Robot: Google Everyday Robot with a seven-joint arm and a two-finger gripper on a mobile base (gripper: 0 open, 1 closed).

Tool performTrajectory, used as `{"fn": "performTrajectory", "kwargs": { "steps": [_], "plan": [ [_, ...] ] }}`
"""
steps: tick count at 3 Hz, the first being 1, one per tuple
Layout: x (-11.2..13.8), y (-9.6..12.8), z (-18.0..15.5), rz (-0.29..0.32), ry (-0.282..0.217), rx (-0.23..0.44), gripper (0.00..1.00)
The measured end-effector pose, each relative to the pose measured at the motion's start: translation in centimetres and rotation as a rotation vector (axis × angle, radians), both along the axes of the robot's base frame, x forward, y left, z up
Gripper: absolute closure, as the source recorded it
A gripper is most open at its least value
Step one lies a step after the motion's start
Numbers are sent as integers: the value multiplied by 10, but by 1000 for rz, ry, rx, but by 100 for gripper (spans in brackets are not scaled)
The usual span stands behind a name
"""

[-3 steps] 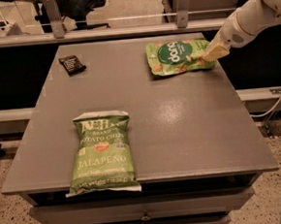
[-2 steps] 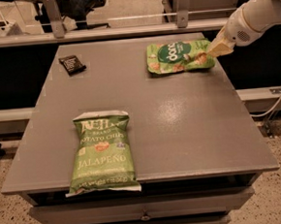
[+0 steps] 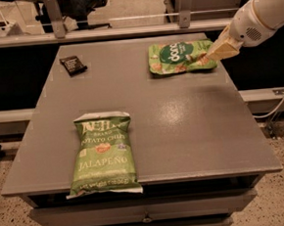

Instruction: Move green rice chip bag near green jalapeno chip bag

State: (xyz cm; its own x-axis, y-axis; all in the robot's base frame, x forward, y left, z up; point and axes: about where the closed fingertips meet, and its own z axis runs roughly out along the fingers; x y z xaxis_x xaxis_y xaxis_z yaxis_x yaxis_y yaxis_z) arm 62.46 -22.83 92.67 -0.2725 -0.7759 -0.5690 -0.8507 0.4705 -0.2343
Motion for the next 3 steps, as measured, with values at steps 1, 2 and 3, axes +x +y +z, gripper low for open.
{"fn": "performTrajectory", "kwargs": {
  "steps": [1,2,3],
  "plan": [
    [1,2,-2,3,3,-1,59],
    [-1,4,-3,-6,-13,20,36],
    [8,-5,-3,-65,-58,64,13]
  ]
}}
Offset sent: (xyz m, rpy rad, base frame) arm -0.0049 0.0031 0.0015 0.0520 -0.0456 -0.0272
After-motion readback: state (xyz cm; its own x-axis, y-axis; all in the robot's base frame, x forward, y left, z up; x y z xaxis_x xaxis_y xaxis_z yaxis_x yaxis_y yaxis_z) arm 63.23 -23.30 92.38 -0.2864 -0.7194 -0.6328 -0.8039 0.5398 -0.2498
